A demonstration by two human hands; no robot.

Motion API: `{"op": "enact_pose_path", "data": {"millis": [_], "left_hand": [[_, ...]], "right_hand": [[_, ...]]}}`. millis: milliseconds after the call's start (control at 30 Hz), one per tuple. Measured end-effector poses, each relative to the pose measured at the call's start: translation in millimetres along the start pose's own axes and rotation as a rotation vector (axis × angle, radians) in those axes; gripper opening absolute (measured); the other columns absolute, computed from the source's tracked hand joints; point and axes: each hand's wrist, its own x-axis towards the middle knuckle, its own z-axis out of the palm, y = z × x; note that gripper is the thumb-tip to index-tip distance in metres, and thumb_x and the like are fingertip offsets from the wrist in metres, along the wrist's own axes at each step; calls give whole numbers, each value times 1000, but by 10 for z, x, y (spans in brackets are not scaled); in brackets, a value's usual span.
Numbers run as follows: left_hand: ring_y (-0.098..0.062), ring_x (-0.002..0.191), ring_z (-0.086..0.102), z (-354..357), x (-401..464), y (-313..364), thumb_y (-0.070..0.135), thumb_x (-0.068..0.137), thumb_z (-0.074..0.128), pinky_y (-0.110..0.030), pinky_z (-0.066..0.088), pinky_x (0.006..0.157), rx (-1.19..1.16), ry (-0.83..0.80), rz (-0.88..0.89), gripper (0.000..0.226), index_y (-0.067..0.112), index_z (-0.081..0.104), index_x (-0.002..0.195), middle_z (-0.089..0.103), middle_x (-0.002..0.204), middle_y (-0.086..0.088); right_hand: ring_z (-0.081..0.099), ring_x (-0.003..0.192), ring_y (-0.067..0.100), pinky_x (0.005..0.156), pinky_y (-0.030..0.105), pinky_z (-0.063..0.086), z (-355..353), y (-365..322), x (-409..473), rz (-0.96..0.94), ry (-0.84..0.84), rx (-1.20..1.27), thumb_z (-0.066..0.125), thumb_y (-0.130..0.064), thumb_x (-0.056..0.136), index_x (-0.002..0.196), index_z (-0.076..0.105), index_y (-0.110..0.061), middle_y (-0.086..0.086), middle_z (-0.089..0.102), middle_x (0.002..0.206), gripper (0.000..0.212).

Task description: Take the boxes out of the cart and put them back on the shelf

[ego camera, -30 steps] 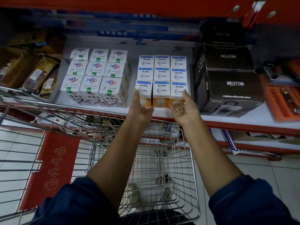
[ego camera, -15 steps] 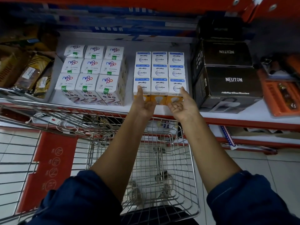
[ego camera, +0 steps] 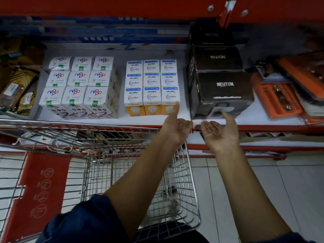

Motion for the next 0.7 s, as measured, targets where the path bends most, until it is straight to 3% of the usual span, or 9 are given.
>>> {"op": "enact_pose_path", "data": {"millis": [67,133,167,233,300,333,467,600,700], "left_hand": [[-30,123,51,213,-30,-139,45,90,59,-31,42,104,37,-27,-18,76,-8,36,140,47,134,-24],[-29,128,50,385,-38,-223,37,91,61,-32,41,107,33,-33,-4,60,-2,45,135,50,137,-20],[-29,127,53,452,-26,-250,32,91,63,-33,43,107,10,-35,12,47,1,53,125,53,137,-18],[-28,121,58,548,-7,-270,25,90,65,-35,53,93,-32,-34,31,31,4,56,112,58,132,-19],[-27,106,64,597,20,-272,23,91,63,-31,58,75,-51,-27,49,27,3,56,108,63,116,-19],[-26,99,64,618,18,-266,22,93,61,-31,58,73,-45,-25,57,24,2,56,104,63,108,-18],[-28,108,64,660,-22,-239,17,96,55,-36,48,93,-100,-11,68,18,0,54,100,64,107,-19],[-27,103,64,673,-54,-254,18,95,57,-34,47,104,-96,-4,71,18,1,55,98,64,90,-17],[-24,90,64,697,-123,-239,22,97,54,-32,46,98,-55,-4,76,22,0,57,100,65,98,-17]], "right_hand": [[33,144,27,117,33,31,-71,-197,23,-47,24,61,59,-35,92,146,30,5,15,29,156,74],[46,135,21,114,31,35,-98,-366,94,-63,-17,104,60,-39,91,142,40,1,9,44,145,68],[58,117,18,107,28,43,-96,-433,149,-69,-49,117,60,-41,91,133,50,-2,7,56,128,58],[60,90,18,94,27,49,-63,-536,234,-84,-76,118,59,-42,92,114,57,-6,9,61,102,42],[61,92,21,101,33,45,-31,-611,297,-86,-65,111,59,-39,94,117,55,-5,13,61,103,41],[63,94,23,102,34,46,-10,-634,317,-80,-69,117,60,-37,94,117,56,-6,14,63,106,39],[66,85,19,92,30,55,41,-632,331,-79,-75,91,63,-33,93,125,57,-7,13,65,113,42],[63,69,14,65,26,56,13,-631,372,-77,-75,54,63,-34,92,114,58,-11,9,66,102,32],[64,81,16,74,26,53,32,-639,274,-76,-67,3,62,-34,93,115,57,-7,11,64,108,35]]}}
